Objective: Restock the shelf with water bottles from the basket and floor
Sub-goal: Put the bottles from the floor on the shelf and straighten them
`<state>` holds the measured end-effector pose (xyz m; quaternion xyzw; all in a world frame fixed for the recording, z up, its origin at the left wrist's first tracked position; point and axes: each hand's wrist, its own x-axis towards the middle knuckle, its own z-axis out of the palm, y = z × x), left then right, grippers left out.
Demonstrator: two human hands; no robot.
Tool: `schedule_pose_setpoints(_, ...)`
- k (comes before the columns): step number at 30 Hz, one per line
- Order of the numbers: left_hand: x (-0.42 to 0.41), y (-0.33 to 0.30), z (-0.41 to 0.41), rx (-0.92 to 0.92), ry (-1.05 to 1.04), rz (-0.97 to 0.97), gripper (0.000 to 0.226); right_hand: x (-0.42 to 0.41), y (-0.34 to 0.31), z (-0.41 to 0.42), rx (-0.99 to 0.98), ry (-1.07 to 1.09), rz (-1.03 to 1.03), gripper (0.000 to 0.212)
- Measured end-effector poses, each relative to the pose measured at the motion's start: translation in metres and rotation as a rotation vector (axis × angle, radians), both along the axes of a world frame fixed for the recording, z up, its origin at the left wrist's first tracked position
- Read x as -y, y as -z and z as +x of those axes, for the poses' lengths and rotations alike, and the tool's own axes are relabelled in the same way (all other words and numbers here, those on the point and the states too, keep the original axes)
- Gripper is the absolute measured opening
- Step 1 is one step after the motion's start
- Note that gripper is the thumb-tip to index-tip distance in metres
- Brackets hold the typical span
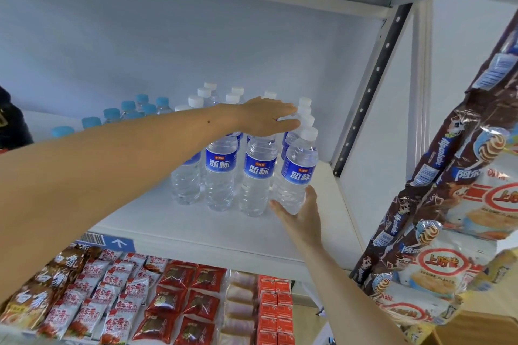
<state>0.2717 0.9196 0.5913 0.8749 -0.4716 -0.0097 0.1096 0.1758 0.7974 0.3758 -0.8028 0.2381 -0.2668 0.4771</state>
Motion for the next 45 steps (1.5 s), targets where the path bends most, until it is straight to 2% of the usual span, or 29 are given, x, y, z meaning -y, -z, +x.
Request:
schedule_pose_setpoints(5, -0.014, 0.005, 0.031, 0.057, 0.009, 0.048, 0.064, -0.008, -0.014, -0.008, 0.086, 0.062, -0.061, 0.111)
schedule_pose_setpoints(17, -0.105, 0.005, 0.063, 0.096, 0.014, -0.118, 0.063, -0.045, -0.068, -0.01, 0.293, 0.133, -0.362, 0.102)
schedule_pose_setpoints(23, -0.146, 0.028, 0.076, 0.071, -0.027, -0.205, 0.076, -0.075, -0.099, 0.003, 0.389, 0.083, -0.472, 0.098)
schedule_pose_setpoints(27, -0.157, 0.042, 0.076, -0.065, -0.042, -0.297, 0.084, -0.08, -0.107, 0.019, 0.36, 0.02, -0.404, 0.081)
schedule_pose_setpoints(32, -0.155, 0.045, 0.074, -0.104, -0.045, -0.295, 0.087, -0.075, -0.125, 0.042, 0.175, 0.057, -0.312, 0.048)
schedule_pose_setpoints(36, -0.15, 0.043, 0.07, -0.092, -0.039, -0.258, 0.087, -0.074, -0.129, 0.049, 0.072, 0.134, -0.288, 0.039)
schedule_pose_setpoints(45, -0.15, 0.046, 0.069, -0.087, -0.054, -0.23, 0.085, -0.079, -0.133, 0.06, 0.096, 0.152, -0.294, 0.033)
